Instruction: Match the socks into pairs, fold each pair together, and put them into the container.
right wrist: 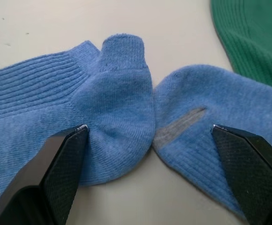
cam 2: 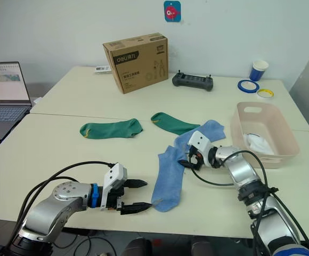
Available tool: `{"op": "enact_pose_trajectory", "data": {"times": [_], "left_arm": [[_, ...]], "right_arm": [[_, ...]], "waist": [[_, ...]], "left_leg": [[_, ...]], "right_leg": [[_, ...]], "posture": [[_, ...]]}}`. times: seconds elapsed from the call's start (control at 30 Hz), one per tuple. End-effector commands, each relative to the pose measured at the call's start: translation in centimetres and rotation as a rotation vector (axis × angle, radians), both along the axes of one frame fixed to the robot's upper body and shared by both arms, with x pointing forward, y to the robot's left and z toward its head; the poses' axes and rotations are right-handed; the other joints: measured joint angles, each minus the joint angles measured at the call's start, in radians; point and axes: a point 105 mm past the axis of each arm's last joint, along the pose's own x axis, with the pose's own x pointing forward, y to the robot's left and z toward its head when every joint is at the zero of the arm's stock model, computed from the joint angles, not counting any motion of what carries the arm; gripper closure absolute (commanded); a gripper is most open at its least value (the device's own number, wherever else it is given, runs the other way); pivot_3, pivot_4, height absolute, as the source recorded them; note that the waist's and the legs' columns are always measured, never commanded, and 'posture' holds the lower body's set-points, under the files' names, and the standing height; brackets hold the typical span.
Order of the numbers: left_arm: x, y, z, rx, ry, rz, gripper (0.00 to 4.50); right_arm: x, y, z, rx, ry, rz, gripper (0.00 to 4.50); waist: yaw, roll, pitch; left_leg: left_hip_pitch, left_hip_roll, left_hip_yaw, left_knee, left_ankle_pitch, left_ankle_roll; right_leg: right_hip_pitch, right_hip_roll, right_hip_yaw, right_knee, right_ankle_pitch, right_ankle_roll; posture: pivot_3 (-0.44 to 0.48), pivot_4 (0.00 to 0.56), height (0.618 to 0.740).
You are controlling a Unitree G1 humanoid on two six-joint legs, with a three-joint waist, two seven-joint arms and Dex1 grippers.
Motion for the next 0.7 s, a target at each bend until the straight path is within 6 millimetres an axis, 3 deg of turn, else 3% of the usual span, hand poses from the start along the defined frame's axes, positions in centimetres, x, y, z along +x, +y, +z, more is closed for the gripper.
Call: {"op": "enact_pose_trajectory", "data": {"times": [0.03, 0.33, 0.37, 0.47, 0.7], "left_arm": [[-1.3, -1.7, -0.5, -0.008, 0.018, -0.064, 0.41], [-0.4, -1.7, -1.0, 0.014, 0.0, -0.081, 3.22], [-0.2, -1.6, -1.0, 0.015, -0.001, -0.081, 3.46], [0.0, -1.0, -1.0, 0.021, -0.004, -0.078, 4.43], [0.5, -0.5, -0.6, 0.011, -0.011, -0.074, 4.47]], "right_arm": [[-0.1, 0.8, 1.0, 0.029, -0.024, 0.041, 0.9], [-1.1, 0.2, 0.8, 0.031, -0.006, 0.068, 4.28], [-1.2, 0.1, 1.0, 0.038, -0.007, 0.066, 4.48], [-1.3, -0.2, 1.5, 0.058, -0.026, 0.042, 4.5], [-3.2, 0.0, 2.5, 0.115, -0.005, 0.036, 4.5]], "waist": [[0.0, 0.0, 0.0], [0.0, 0.0, 0.0], [0.0, 0.0, 0.0], [-0.002, 0.0, 0.0], [-0.002, 0.0, 0.0]], "left_leg": [[0.0, 0.0, 0.0, 0.0, 0.0, 0.0], [0.0, 0.0, 0.0, -0.001, 0.0, 0.0], [0.0, 0.0, 0.0, -0.001, 0.0, 0.0], [0.0, 0.0, 0.0, -0.001, 0.0, 0.0], [0.0, 0.0, 0.0, -0.001, 0.0, 0.0]], "right_leg": [[0.0, 0.0, 0.0, 0.0, 0.0, 0.0], [0.0, 0.0, 0.0, 0.0, 0.0, -0.001], [0.0, 0.0, 0.0, 0.0, 0.0, -0.001], [-0.001, 0.0, 0.0, 0.0, 0.0, -0.001], [-0.001, 0.0, 0.0, 0.0, -0.001, 0.0]], "posture": [[0.0, 0.15, 0.74], [0.0, 0.15, 0.74], [0.0, 0.15, 0.74], [0.0, 0.15, 0.74], [0.0, 0.15, 0.74]]}}
